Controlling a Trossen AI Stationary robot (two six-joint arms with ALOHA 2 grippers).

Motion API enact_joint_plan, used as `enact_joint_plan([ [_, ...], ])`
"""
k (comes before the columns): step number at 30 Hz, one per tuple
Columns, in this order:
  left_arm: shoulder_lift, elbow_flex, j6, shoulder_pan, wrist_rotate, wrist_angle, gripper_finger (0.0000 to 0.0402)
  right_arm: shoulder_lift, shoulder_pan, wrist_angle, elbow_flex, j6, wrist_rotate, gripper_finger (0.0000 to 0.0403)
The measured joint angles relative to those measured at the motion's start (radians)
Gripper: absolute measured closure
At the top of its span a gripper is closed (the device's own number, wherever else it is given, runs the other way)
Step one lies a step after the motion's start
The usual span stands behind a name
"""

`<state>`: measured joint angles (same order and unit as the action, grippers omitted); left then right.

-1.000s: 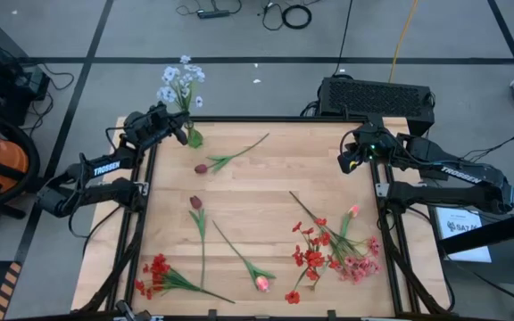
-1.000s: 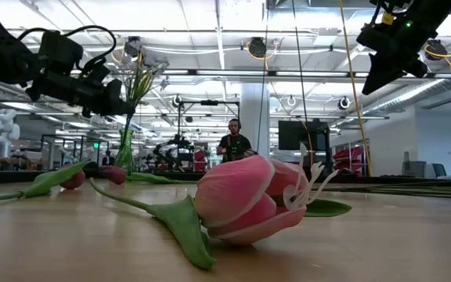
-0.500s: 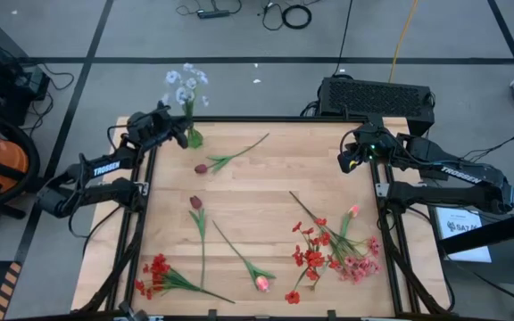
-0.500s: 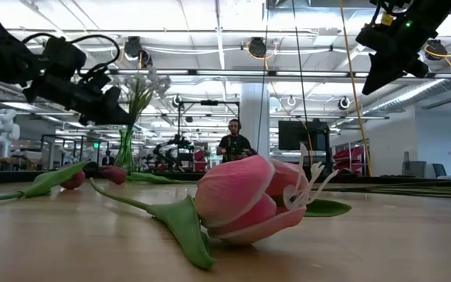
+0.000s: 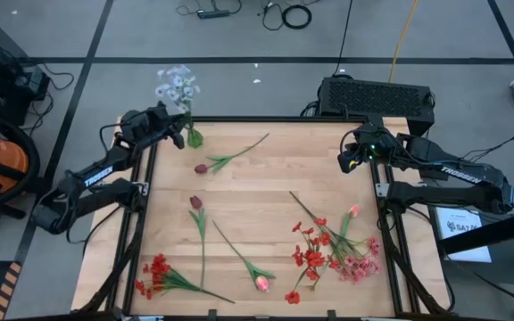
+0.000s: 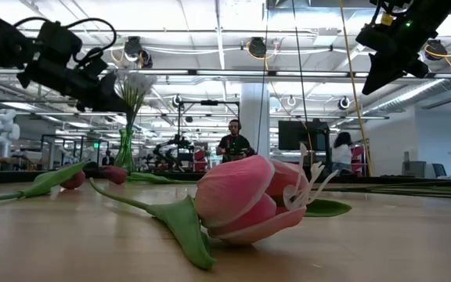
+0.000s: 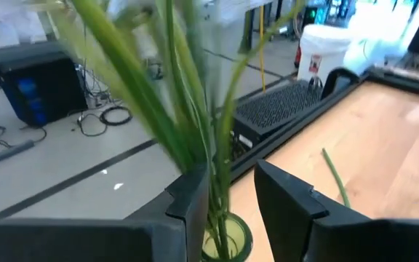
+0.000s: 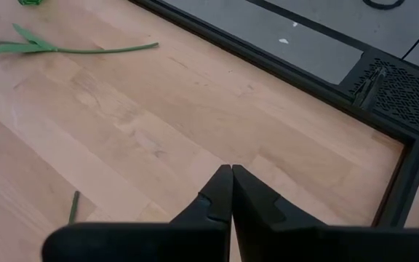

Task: Sort flowers into vase by color
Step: Put the top red tulip into the transparent vase

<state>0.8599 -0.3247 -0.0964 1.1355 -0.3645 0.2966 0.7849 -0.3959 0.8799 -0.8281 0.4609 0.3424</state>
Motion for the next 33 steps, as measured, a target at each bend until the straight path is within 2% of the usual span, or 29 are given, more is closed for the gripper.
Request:
enact_joint_plan([
  [4,-0.078,-0.05,-0.023,0.0,0.004,-0.179,0.0283,0.0,0.0,0.0,0.0,-0.001,0.0,0.0403],
  [11,-0.187,-0.089,-0.024,0.0,0.044,-0.366,0.0282,0.0,0.0,0.0,0.0,-0.001,0.0,0.0403],
  [19,-0.273,-0.231,-0.009,-0.002,0.074,-0.767,0.0283,0.0,0.0,0.0,0.0,-0.001,0.0,0.0403],
  [21,-0.282,-0.264,0.047,-0.007,0.074,-0.837,0.0283,0.0,0.0,0.0,0.0,-0.005,0.0,0.0403],
  [27,-0.296,-0.292,0.242,-0.054,0.05,-0.883,0.0284,0.0,0.0,-0.012,0.0,-0.005,0.0,0.0403],
  [33,-0.296,-0.292,0.332,-0.188,0.038,-0.883,0.0284,0.022,0.0,-0.155,0.0,-0.026,-0.013,0.0403],
])
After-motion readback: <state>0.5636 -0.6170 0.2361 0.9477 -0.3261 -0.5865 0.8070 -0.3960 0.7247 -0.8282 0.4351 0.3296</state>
